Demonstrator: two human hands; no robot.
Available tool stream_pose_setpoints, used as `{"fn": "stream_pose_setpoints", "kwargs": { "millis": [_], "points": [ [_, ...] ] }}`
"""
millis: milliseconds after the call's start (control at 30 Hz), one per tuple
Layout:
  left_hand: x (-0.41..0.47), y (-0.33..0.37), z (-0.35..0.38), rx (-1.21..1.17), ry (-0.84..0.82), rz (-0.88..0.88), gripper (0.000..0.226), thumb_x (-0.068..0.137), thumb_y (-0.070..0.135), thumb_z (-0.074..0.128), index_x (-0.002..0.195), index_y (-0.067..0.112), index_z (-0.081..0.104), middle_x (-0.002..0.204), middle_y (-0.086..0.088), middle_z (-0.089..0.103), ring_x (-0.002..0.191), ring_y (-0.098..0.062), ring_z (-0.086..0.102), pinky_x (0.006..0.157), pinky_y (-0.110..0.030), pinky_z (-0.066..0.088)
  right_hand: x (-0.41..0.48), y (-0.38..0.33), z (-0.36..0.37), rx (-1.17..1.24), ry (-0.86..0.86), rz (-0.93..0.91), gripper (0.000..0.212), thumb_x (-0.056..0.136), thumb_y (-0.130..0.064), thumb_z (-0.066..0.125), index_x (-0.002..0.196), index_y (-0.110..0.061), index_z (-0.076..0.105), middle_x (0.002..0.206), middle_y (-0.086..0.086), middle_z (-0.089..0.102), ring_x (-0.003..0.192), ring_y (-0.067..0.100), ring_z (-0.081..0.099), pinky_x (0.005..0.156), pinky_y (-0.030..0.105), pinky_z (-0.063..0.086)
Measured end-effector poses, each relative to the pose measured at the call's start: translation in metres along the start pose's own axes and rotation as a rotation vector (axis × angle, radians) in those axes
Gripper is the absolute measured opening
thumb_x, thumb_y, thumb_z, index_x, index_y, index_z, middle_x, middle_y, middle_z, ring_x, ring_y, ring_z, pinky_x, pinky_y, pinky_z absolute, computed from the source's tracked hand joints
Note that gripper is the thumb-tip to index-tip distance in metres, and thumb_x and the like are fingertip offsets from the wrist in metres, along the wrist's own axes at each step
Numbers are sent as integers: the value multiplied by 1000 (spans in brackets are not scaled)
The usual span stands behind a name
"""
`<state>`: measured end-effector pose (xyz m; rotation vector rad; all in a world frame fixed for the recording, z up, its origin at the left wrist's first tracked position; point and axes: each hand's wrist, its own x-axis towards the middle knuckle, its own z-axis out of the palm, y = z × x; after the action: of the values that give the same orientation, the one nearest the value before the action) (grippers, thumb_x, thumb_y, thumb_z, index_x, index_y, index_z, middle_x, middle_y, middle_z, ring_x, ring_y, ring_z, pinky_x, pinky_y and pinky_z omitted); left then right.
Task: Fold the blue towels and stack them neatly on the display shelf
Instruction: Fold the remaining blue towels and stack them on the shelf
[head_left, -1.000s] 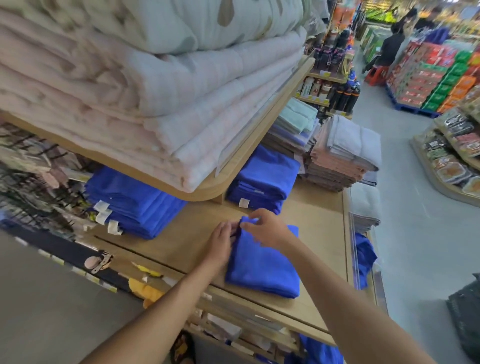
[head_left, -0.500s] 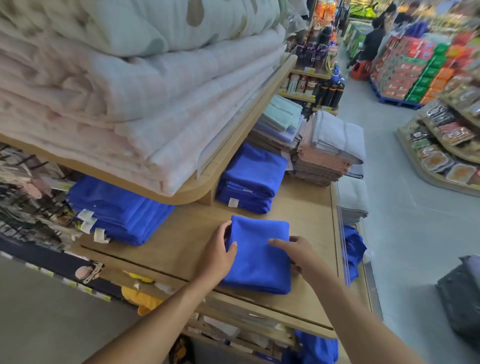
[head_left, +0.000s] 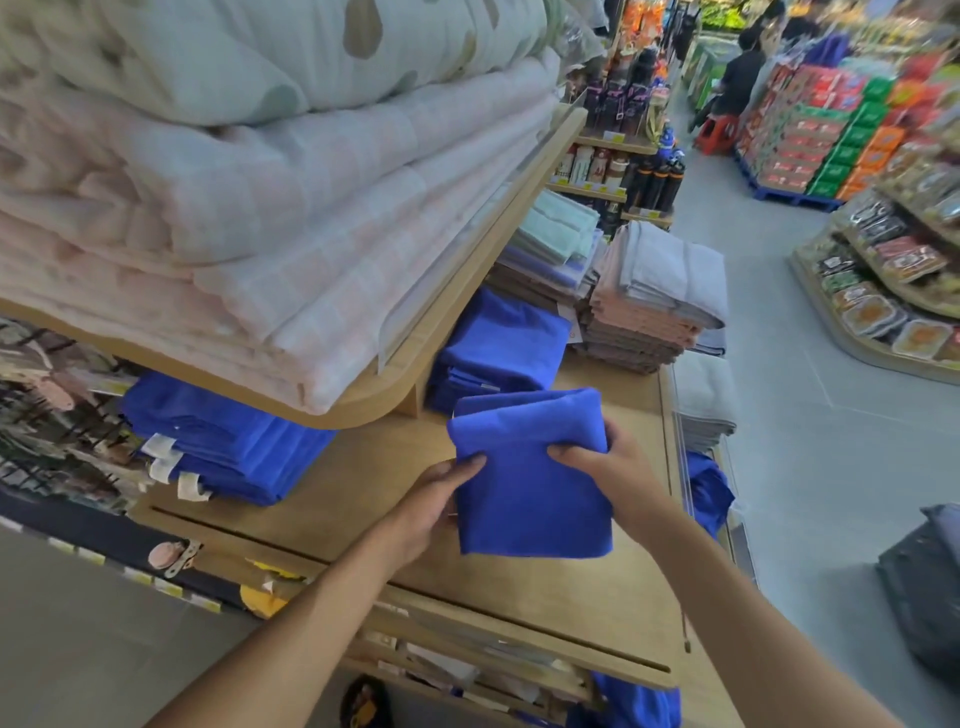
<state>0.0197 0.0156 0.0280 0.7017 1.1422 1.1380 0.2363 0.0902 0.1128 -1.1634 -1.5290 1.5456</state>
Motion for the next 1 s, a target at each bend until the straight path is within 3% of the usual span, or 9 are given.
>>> {"fn": "stream_pose_setpoints", "kwargs": {
  "millis": [67,233,333,400,467,567,733,867,1000],
  "points": [
    [7,10,1,45,-52,-33,46,79,48,77,118,25,71,123,-1,73,112,-20,70,82,-34,54,17,-15,-11,37,10,-3,40,80,-10,81,114,-27,70,110,3,77,104,22,73,86,41,59],
    [48,78,12,-42,59,81,42,73,36,79,113,27,72,119,0,74,108,-19,71,84,-35,56,83,-64,-20,163,35,33,30,85,-3,75,112,-15,70,104,7,79,92,24,77,70,34,62],
    [83,120,0,-204,105,129,41,85,32,76,123,21,66,134,-6,66,119,-26,65,91,-43,57,138,-96,-15,231,91,113,30,84,-16,79,113,-16,70,103,8,79,89,24,78,63,33,62],
    [105,128,-12,-279,150,98,29,100,20,60,128,15,59,138,-13,60,116,-31,64,95,-47,56,166,-99,-9,202,105,227,40,82,-29,83,116,-16,67,105,9,78,90,25,77,71,35,63],
    [119,121,-18,-338,178,-22,34,101,25,57,134,15,58,128,-13,62,108,-31,66,91,-46,57,184,-82,-2,101,117,356,36,82,-34,82,108,-17,64,90,4,69,77,21,67,65,31,59],
    [131,105,-19,-322,245,-128,22,98,33,63,116,22,66,126,-11,65,103,-25,69,78,-39,60,196,-44,4,-48,164,406,26,86,-23,79,103,-15,61,81,3,50,67,16,50,54,29,53],
    [136,102,-11,-289,332,-159,18,94,42,66,105,28,65,111,3,71,91,-16,72,61,-31,58,205,-28,-3,53,210,337,33,86,-1,74,116,-11,65,107,9,70,79,16,65,44,23,52],
    [134,105,5,-232,447,-112,10,98,33,61,92,26,61,101,6,69,87,-14,68,63,-27,51,209,-29,-8,81,250,285,50,86,1,71,134,-10,59,125,14,68,99,25,68,61,29,55],
    [111,91,12,-24,541,-80,19,100,37,58,91,20,59,89,3,65,69,-15,63,51,-24,43,189,-21,-24,-9,161,298,40,89,-9,73,128,-16,62,115,6,71,89,17,68,62,29,56]
  ]
}}
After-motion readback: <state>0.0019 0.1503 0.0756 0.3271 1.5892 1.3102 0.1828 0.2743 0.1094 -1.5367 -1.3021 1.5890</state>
